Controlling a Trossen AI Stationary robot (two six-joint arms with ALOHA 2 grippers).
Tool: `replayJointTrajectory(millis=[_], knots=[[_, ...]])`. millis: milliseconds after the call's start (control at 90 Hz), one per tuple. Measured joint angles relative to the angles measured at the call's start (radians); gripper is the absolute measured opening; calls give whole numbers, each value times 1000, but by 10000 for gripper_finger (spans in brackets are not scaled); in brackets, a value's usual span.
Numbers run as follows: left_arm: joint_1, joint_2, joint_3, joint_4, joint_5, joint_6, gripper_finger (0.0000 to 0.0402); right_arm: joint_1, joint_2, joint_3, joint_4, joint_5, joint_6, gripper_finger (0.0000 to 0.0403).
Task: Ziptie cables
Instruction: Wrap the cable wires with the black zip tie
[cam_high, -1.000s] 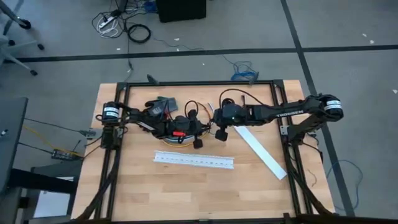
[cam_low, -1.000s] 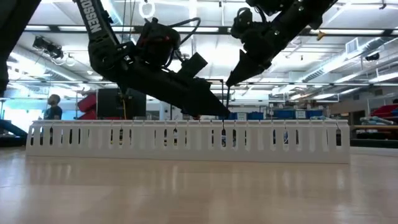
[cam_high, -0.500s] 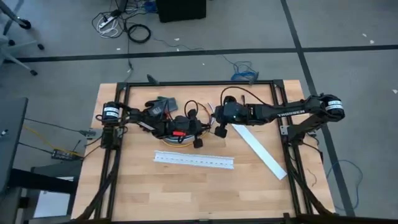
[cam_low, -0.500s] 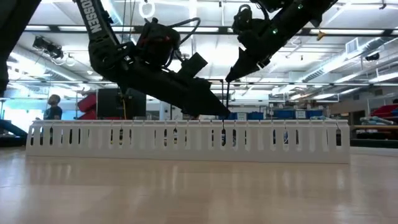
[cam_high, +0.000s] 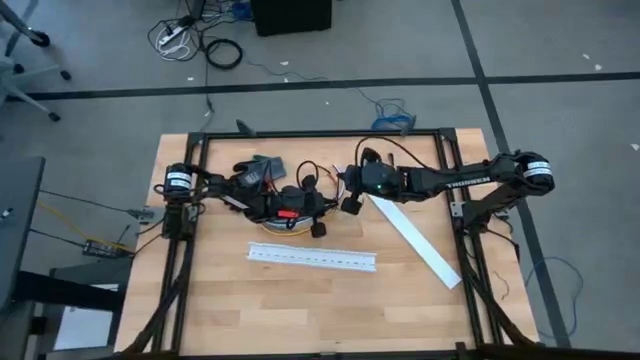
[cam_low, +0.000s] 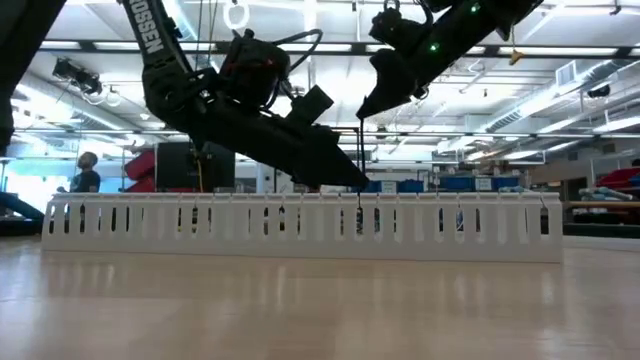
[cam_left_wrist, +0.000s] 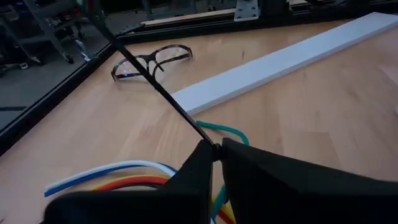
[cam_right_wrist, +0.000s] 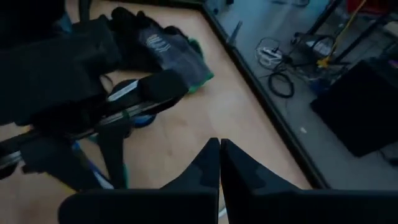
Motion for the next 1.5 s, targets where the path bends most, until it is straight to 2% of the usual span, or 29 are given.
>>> replayJointTrajectory(millis=[211,467,644,1011,1211,1500], knots=[[0,0,0,-7,1,-30,16,-20,0,0,11,33,-27,0],[0,0,0,-56,1,-45,16,-51,0,0,14,10,-26,0],[-1,0,-1,-61,-14,-48,16,-53,0,2,39,-49,-6,0],[-1,1,-1,-69,-22,-52,16,-46,0,2,41,-48,-7,0],[-1,0,0,-72,-46,-52,16,-38,-16,2,43,39,-46,0],[-1,0,1,-80,-60,-52,16,-38,-32,2,67,87,-68,0]])
